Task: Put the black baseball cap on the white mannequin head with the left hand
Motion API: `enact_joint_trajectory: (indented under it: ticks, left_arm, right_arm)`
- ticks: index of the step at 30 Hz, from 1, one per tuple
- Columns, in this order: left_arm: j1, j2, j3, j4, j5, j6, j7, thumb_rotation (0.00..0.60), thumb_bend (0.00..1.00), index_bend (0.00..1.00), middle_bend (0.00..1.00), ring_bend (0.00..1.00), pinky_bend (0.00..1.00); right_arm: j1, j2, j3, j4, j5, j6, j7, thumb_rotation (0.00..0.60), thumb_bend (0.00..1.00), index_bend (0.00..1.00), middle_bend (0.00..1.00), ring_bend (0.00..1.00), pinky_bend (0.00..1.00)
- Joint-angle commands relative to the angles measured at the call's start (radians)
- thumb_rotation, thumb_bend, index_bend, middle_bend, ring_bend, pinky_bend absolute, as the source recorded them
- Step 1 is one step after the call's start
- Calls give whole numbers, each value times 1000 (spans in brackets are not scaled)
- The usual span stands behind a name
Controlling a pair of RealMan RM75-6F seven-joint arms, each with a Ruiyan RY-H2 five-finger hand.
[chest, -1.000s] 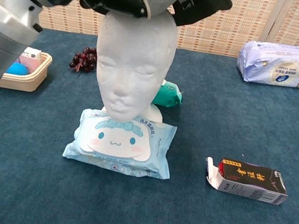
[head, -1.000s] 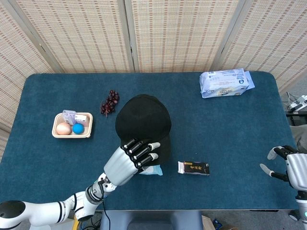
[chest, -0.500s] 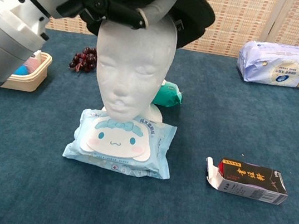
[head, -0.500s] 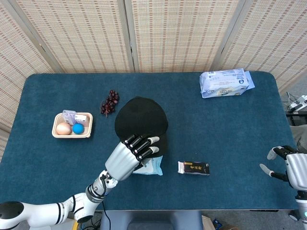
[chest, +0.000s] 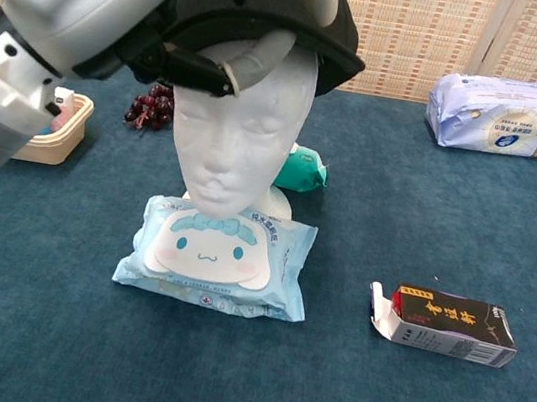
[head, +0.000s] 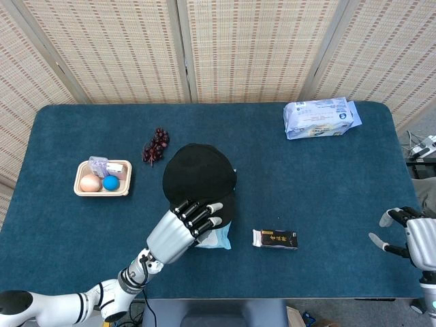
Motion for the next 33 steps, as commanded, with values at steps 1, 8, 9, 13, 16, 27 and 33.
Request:
enact_joint_trajectory:
  ticks: [1, 8, 9, 13, 16, 27, 33]
  left_arm:
    - [15, -1, 18, 10, 10, 11, -3, 600, 438, 441, 334, 287, 455]
    - [38, -6, 48, 26, 27, 24, -14, 600, 438, 439, 333, 286, 452]
    - [39, -8, 51, 28, 30, 26, -15, 600, 438, 438, 333, 286, 452]
    - [50, -14, 63, 34, 41, 31, -14, 600, 438, 438, 333, 286, 452]
    - [59, -17, 72, 36, 47, 36, -10, 600, 438, 435, 333, 285, 451]
    - [93, -25, 97, 41, 56, 38, -5, 600, 438, 404, 330, 280, 446]
    - [107, -24, 96, 35, 46, 33, -5, 600, 437, 263, 323, 271, 444]
  right_arm:
    - [0, 0, 0, 0, 0, -1, -2, 600, 154, 596, 596, 457, 586]
    - [2, -2, 0, -1, 2, -5, -10, 600, 153, 596, 596, 457, 586]
    - [2, -2, 0, -1, 2, -4, -10, 600, 154, 596, 596, 457, 586]
    - [1, -2, 0, -1, 3, -4, -8, 600, 154, 596, 596, 457, 586]
    - [1, -1, 1, -1, 4, -4, -6, 600, 154, 596, 596, 457, 586]
    - [1, -2, 0, -1, 2, -3, -10, 600, 154, 596, 596, 457, 586]
    - [1, -2, 1, 0, 3, -4, -10, 600, 154, 596, 596, 457, 586]
